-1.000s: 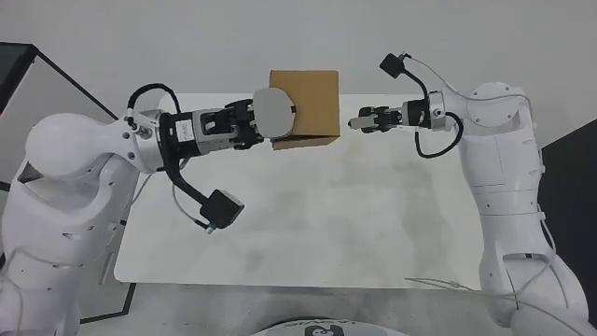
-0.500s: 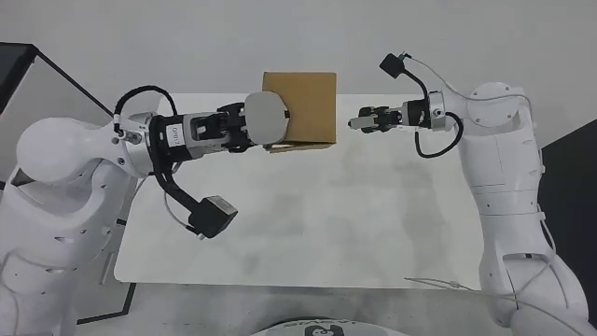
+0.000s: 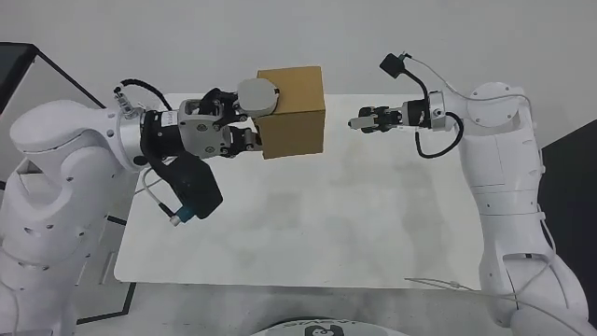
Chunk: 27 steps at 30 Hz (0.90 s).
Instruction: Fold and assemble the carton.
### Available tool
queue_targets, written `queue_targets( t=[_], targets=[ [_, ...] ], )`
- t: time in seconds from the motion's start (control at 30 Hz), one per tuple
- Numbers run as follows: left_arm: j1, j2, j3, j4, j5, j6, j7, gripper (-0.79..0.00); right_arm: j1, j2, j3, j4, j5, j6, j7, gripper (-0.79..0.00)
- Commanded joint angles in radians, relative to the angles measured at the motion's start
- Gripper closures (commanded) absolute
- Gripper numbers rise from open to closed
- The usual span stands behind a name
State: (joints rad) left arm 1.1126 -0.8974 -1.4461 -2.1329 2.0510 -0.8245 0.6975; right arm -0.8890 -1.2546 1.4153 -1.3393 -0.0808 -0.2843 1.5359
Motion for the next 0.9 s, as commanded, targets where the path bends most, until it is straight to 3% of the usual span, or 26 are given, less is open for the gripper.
queue_targets(
  t=[0.0, 0.13, 0.3, 0.6, 0.87],
  targets=[
    [0.006, 0.0, -0.001, 0.007, -0.003, 0.007, -0.016, 0.0, 0.0, 0.0, 0.0, 0.0, 0.0, 0.0, 0.0, -0.785],
    [0.027, -0.003, -0.011, 0.074, -0.151, -0.058, -0.088, 0.0, 0.0, 0.0, 0.0, 0.0, 0.0, 0.0, 0.0, -0.785],
    [0.03, -0.005, -0.003, 0.138, -0.301, -0.187, -0.253, 0.0, 0.0, 0.0, 0.0, 0.0, 0.0, 0.0, 0.0, -0.785],
    [0.031, -0.007, -0.001, 0.145, -0.326, -0.184, -0.281, 0.0, 0.0, 0.0, 0.0, 0.0, 0.0, 0.0, 0.0, -0.785],
    [0.07, 0.008, 0.086, 0.262, -0.505, -0.188, -0.498, 0.0, 0.0, 0.0, 0.0, 0.0, 0.0, 0.0, 0.0, -0.785]
  ],
)
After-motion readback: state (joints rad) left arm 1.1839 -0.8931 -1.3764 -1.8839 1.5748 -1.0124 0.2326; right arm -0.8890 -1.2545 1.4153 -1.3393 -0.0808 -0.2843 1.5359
